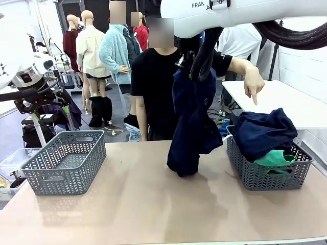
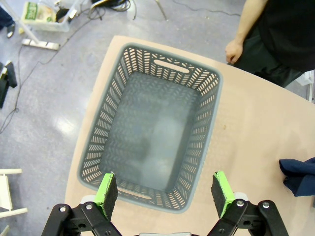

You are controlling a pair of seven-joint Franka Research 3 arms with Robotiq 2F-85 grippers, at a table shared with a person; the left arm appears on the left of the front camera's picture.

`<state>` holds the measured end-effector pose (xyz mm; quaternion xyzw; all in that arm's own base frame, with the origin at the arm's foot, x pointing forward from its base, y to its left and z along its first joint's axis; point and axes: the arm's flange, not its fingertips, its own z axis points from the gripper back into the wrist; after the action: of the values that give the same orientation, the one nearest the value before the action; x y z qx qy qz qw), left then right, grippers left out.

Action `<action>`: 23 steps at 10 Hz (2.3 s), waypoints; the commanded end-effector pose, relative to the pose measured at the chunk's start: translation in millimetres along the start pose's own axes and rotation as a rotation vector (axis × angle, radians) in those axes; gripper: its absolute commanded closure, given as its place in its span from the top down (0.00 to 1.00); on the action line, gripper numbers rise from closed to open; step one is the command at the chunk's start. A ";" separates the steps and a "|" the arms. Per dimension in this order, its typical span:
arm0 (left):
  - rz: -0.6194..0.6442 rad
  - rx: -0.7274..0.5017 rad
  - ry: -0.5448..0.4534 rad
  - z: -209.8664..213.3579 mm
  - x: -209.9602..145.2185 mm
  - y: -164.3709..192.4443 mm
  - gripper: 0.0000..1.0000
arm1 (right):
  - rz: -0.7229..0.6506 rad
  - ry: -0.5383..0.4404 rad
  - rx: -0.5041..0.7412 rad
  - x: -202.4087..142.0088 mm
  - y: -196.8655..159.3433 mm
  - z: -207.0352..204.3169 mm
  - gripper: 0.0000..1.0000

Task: Sort the tops and bottoms.
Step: Sort the clothes according to human instructions.

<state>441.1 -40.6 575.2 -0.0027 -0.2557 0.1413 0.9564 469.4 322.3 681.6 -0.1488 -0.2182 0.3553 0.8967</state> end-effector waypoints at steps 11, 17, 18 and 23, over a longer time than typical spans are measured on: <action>0.027 -0.007 0.008 0.5 -0.9 -0.1 1.00 | -0.002 -0.018 -0.008 -4.1 -0.4 0.7 0.00; 0.027 -0.007 0.008 0.5 -0.9 -0.1 1.00 | -0.002 -0.018 -0.008 -4.1 -0.4 0.7 0.00; 0.027 -0.007 0.008 0.5 -0.9 -0.1 1.00 | -0.002 -0.018 -0.008 -4.1 -0.4 0.7 0.00; 0.027 -0.007 0.008 0.5 -0.9 -0.1 1.00 | -0.170 -0.122 -0.061 -31.6 -41.7 56.9 0.00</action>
<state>441.1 -40.4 575.2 -0.0027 -0.2557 0.1415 0.9563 459.3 296.1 721.5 -0.1465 -0.2550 0.3158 0.9021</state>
